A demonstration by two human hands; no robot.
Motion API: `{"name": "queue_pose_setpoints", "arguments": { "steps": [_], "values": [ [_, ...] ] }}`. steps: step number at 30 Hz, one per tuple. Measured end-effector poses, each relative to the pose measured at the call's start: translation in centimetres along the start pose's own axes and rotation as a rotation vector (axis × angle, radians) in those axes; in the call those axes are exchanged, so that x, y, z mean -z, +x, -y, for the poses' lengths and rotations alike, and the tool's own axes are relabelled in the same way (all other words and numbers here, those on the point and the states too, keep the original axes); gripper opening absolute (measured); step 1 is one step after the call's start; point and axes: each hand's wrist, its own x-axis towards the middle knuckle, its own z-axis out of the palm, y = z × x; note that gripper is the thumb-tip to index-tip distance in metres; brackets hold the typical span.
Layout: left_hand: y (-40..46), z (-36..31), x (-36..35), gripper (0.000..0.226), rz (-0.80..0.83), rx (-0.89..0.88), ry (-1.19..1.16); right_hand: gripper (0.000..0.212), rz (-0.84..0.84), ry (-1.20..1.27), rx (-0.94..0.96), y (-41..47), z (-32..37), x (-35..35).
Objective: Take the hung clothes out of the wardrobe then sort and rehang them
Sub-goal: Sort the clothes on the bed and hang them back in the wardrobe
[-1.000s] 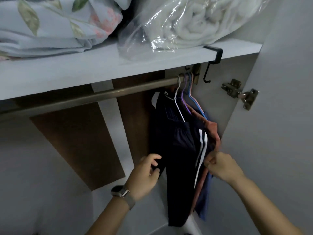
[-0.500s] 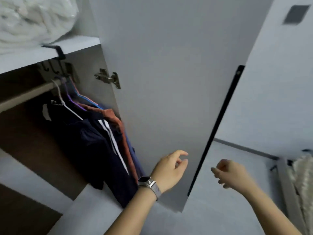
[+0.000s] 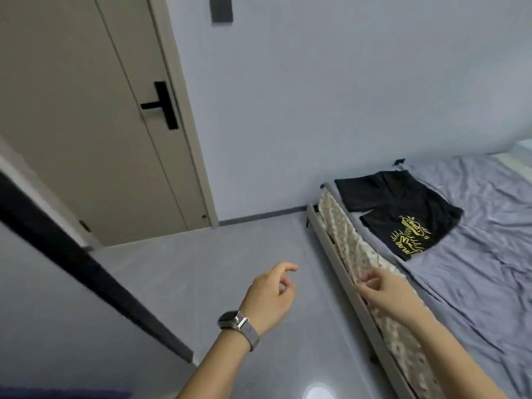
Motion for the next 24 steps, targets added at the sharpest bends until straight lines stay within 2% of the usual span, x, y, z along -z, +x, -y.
{"name": "queue_pose_setpoints", "arguments": {
  "steps": [8, 14, 24],
  "values": [
    [11.0, -4.5, -8.2, 0.026, 0.101, 0.015, 0.017, 0.014, -0.144, 0.124, -0.184, 5.9, -6.9, 8.3],
    [22.1, -4.1, -9.7, 0.022, 0.167, 0.045, 0.067, 0.021, -0.188, 0.174, -0.283, 13.9, -8.5, 9.5],
    [43.0, -6.5, -11.0, 0.020, 0.364, -0.076, 0.058, 0.015, -0.328, 0.222, -0.487, 28.0, -8.8, 13.3]
  ]
}}
